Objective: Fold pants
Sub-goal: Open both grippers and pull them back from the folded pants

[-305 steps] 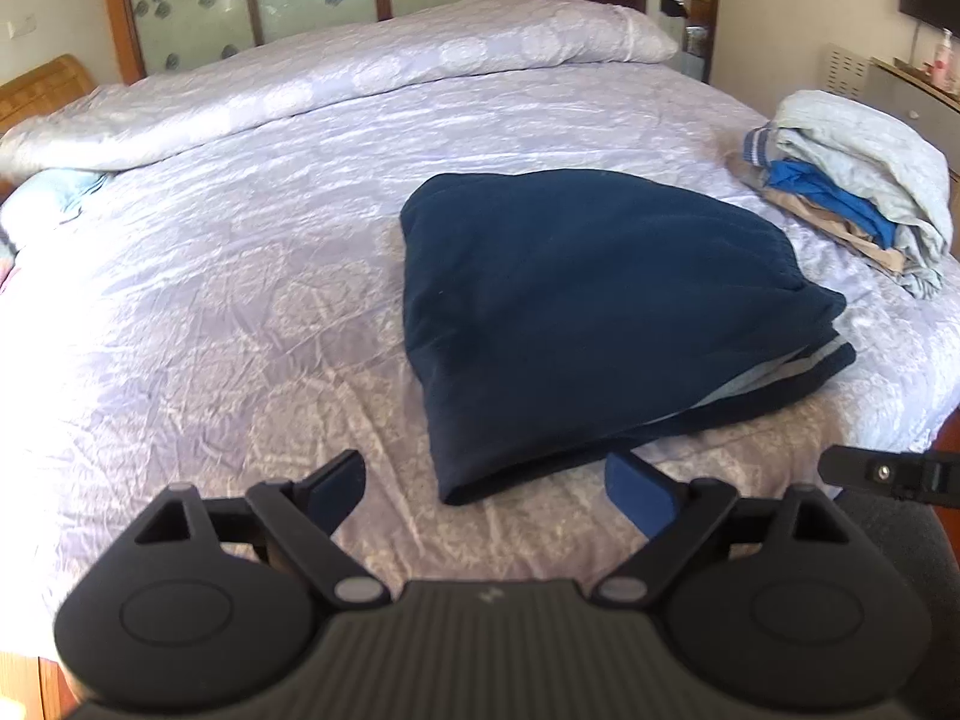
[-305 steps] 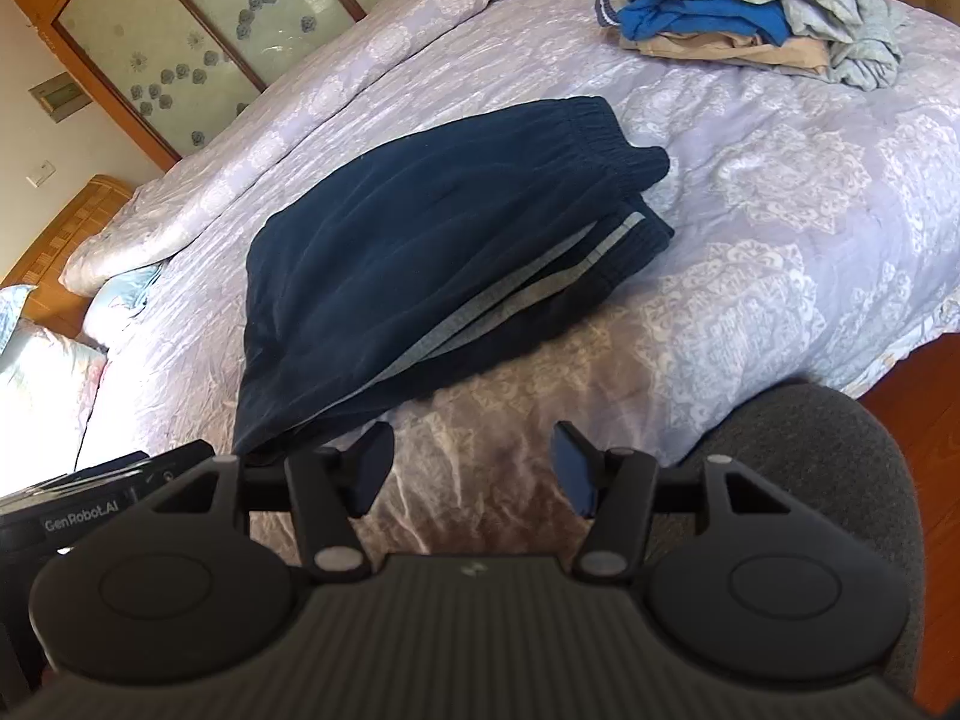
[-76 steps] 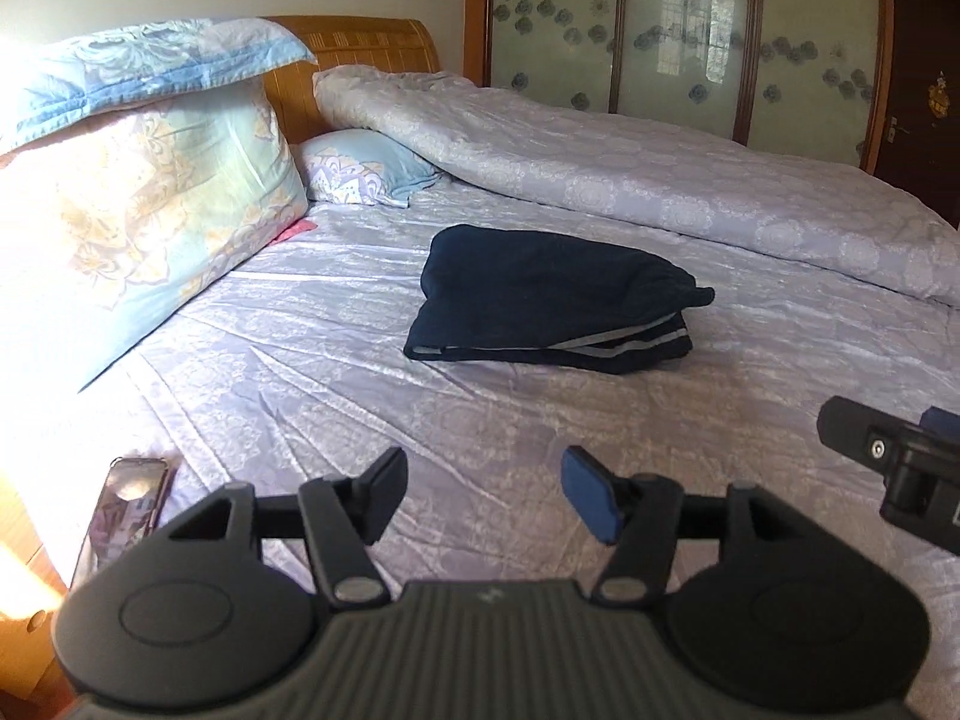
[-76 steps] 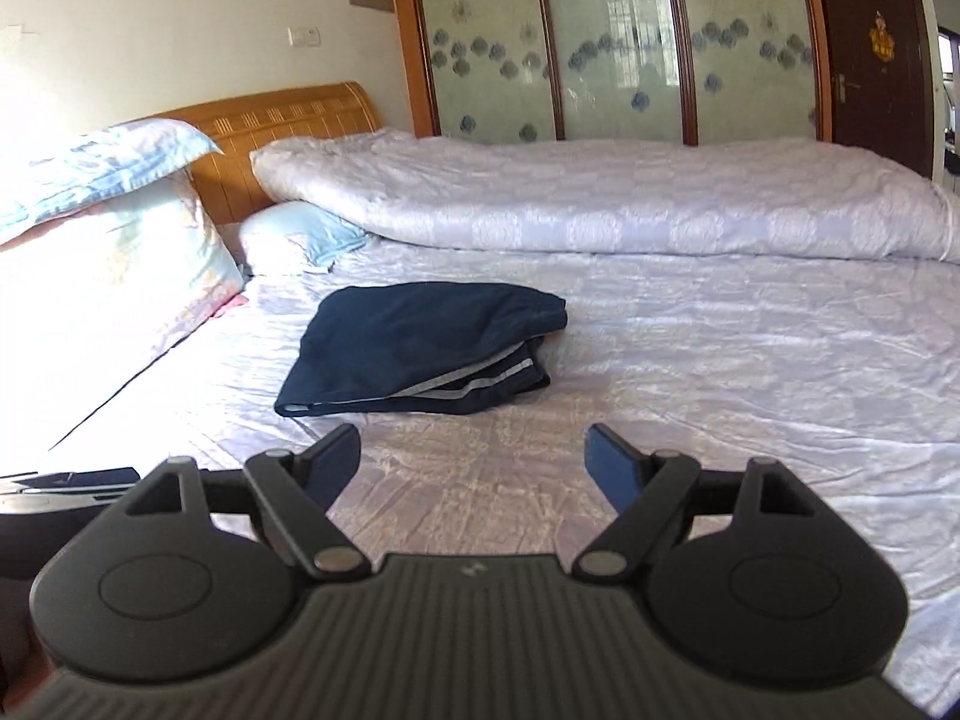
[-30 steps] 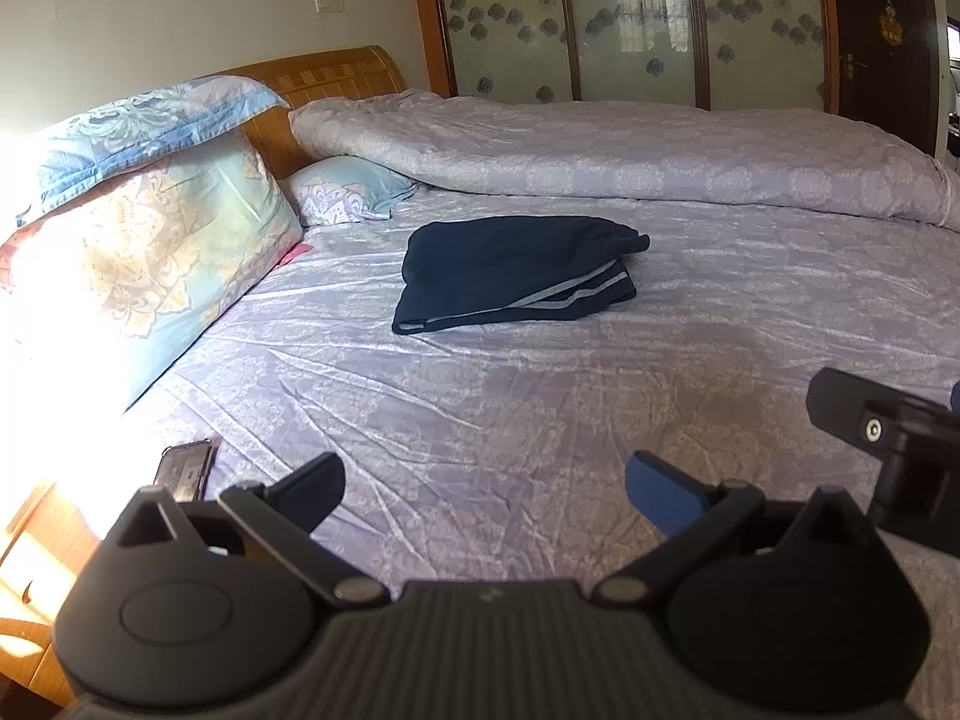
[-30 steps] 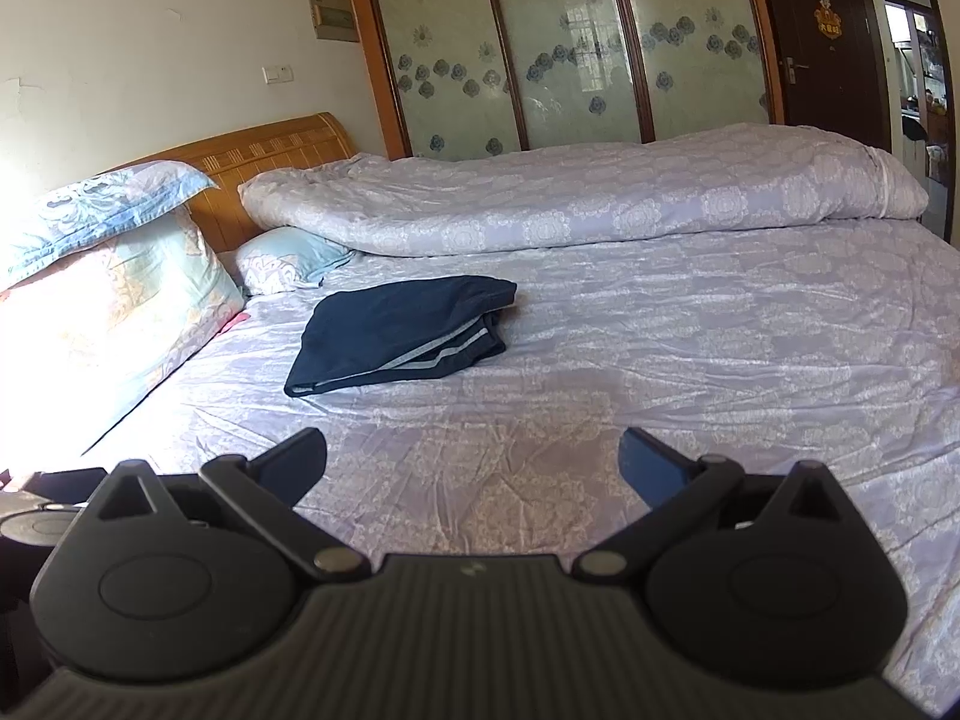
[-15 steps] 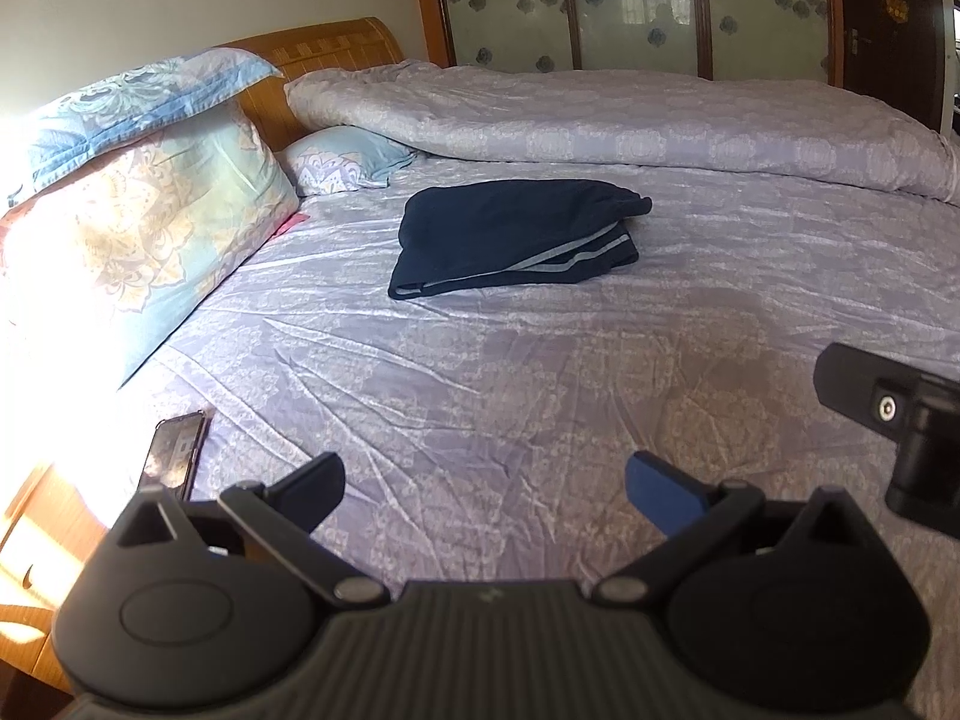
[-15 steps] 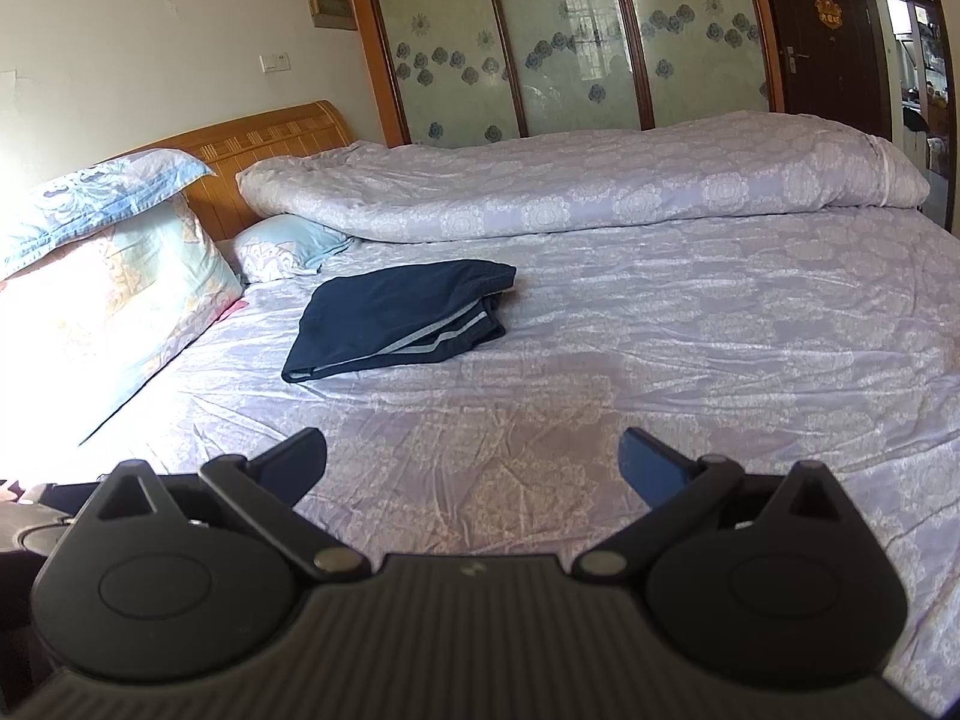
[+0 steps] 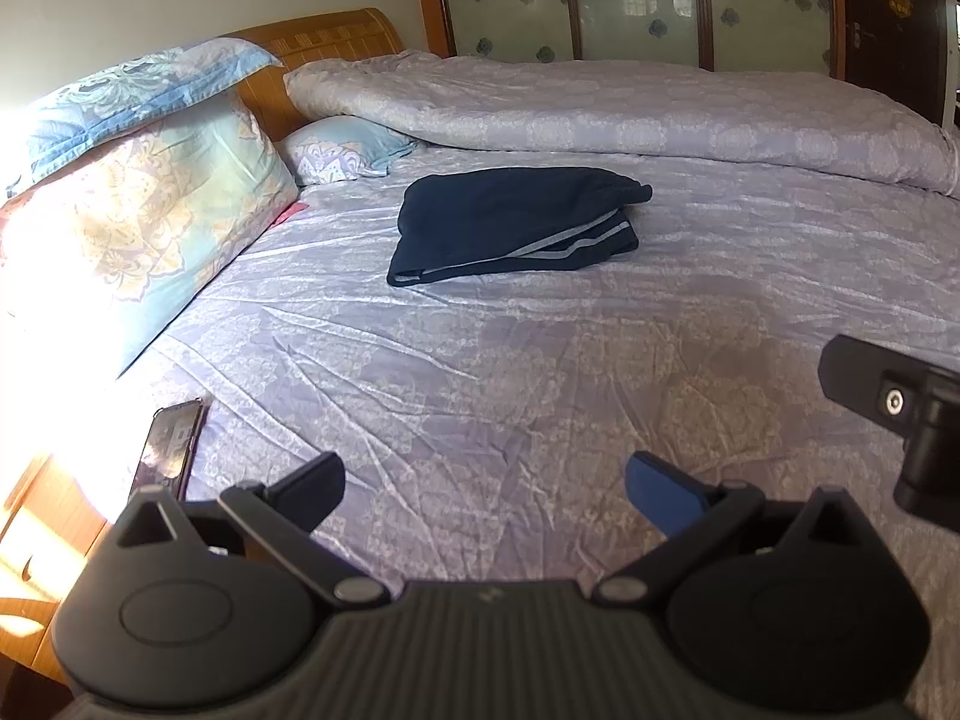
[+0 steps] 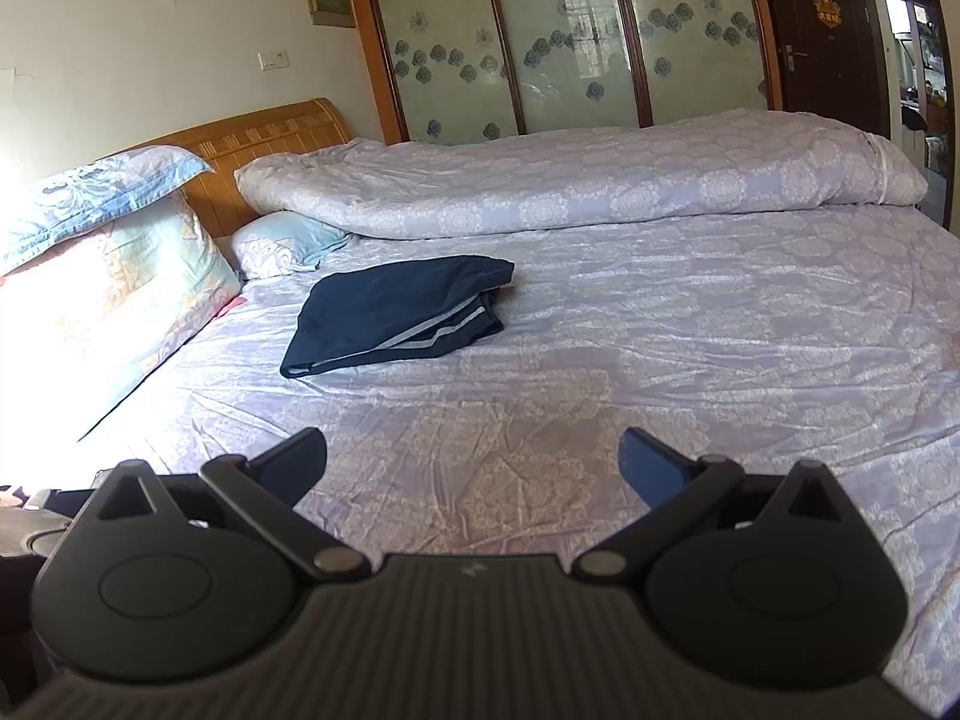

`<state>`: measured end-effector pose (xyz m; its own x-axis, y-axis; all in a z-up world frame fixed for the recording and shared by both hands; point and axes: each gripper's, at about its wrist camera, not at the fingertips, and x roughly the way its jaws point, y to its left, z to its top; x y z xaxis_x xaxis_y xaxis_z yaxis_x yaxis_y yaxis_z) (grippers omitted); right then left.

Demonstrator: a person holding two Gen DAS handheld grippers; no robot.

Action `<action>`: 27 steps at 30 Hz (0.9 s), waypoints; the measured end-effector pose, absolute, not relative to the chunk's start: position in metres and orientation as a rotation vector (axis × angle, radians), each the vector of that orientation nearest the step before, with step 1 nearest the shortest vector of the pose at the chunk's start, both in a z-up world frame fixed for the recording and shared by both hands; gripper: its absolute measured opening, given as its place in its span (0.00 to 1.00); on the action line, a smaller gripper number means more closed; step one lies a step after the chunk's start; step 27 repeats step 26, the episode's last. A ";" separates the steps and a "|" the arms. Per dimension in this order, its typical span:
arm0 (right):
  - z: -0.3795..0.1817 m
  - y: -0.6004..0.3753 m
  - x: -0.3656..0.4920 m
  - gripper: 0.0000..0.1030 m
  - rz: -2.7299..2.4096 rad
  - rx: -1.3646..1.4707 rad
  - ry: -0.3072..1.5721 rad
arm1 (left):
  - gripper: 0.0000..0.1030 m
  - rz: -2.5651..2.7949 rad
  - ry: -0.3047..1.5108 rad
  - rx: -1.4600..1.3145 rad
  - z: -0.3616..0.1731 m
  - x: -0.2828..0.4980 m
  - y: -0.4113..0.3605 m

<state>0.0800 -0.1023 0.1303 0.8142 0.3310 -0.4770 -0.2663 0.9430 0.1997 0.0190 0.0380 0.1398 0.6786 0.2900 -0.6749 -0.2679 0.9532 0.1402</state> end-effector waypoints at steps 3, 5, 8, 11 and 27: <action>0.129 -0.102 0.079 1.00 0.318 0.125 0.532 | 1.00 0.316 0.766 0.032 0.138 0.019 0.037; 0.128 -0.103 0.079 1.00 0.318 0.125 0.533 | 1.00 0.318 0.768 0.031 0.138 0.019 0.037; 0.128 -0.103 0.079 1.00 0.319 0.125 0.532 | 1.00 0.319 0.771 0.030 0.137 0.019 0.038; 0.127 -0.103 0.079 1.00 0.320 0.124 0.533 | 1.00 0.322 0.770 0.031 0.137 0.019 0.038; 0.122 -0.102 0.077 1.00 0.319 0.119 0.540 | 1.00 0.269 0.757 0.044 0.137 0.017 0.031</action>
